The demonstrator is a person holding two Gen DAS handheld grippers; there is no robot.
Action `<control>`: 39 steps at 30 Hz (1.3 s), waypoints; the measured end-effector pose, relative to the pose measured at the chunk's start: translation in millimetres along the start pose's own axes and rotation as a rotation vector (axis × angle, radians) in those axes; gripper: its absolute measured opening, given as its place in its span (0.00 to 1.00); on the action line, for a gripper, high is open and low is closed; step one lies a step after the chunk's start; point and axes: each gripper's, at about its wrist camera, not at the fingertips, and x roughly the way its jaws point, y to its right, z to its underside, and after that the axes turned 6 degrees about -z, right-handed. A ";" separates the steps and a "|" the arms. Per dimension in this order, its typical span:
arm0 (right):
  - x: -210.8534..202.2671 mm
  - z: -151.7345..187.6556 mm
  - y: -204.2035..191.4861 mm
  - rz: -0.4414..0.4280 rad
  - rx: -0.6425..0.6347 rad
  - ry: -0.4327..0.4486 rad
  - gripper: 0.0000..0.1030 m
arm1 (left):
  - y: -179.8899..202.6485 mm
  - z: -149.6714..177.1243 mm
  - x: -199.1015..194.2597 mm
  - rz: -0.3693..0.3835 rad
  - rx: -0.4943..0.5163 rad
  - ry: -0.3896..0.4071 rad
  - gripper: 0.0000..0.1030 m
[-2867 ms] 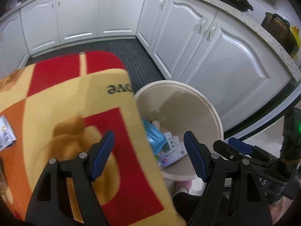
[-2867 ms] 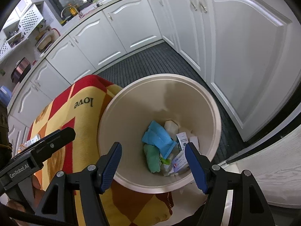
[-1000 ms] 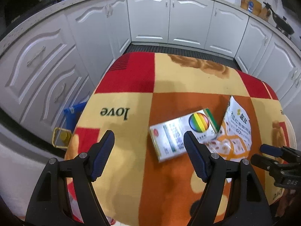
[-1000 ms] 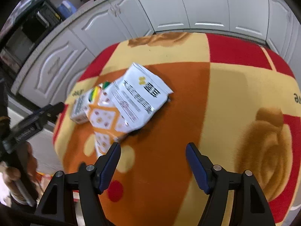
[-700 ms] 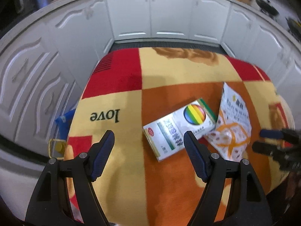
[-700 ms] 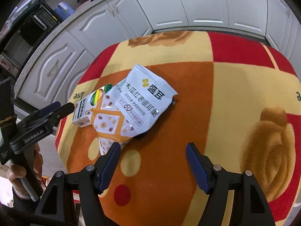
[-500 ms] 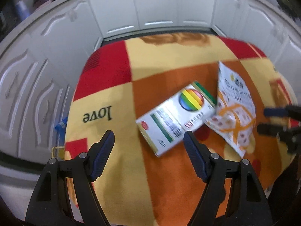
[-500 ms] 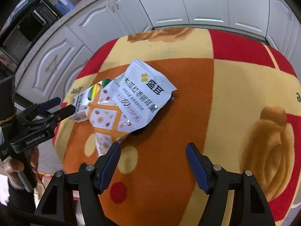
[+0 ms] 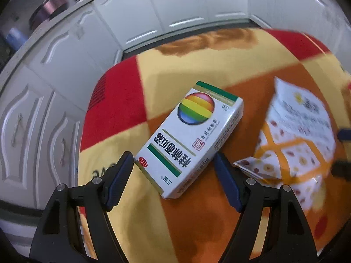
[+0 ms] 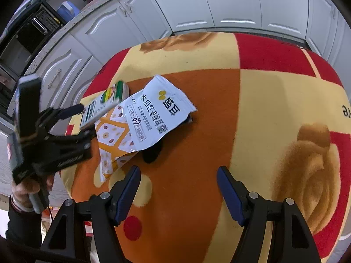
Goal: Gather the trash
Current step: 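Grasp the rainbow medicine box with the left gripper while the right grasps the white-orange pouch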
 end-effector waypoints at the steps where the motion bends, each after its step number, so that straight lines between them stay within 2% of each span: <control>1: 0.5 -1.6 0.2 0.003 0.000 0.003 0.67 | -8.3 -2.8 3.1 0.016 -0.051 -0.012 0.73; 5: 12.7 -19.1 -2.7 0.028 -0.007 0.007 0.68 | -26.7 -3.6 2.7 0.058 -0.155 -0.024 0.73; 9: 21.9 -49.0 -8.1 0.031 -0.027 0.040 0.68 | -32.0 4.0 -11.9 0.086 -0.154 0.002 0.73; 12: 23.1 -66.7 -0.8 0.113 -0.016 0.071 0.68 | -35.4 10.0 -25.4 0.084 -0.146 0.031 0.73; 17: 1.9 -64.0 23.8 0.139 0.055 0.100 0.68 | -41.6 9.6 -29.8 0.093 -0.146 0.044 0.73; 21: -7.2 -56.9 25.6 0.072 0.099 0.095 0.68 | -45.9 6.4 -24.7 0.115 -0.173 0.025 0.73; 24: -5.4 -57.2 10.2 -0.012 0.112 0.087 0.73 | -51.3 11.1 -25.0 0.123 -0.190 0.017 0.73; 27: -1.0 -64.7 -12.3 -0.050 0.100 0.093 0.76 | -60.6 18.7 -29.8 0.115 -0.204 0.022 0.73; 30: 14.4 -74.8 -35.3 -0.036 0.081 0.076 0.81 | -71.5 24.4 -32.6 0.116 -0.223 0.022 0.73; 35: 47.6 -86.5 -62.8 0.031 0.027 -0.007 0.81 | -87.8 32.4 -36.9 0.140 -0.270 0.027 0.73; 39: 73.6 -91.5 -75.9 0.066 0.003 -0.054 0.82 | -88.1 32.6 -36.7 0.154 -0.267 0.035 0.73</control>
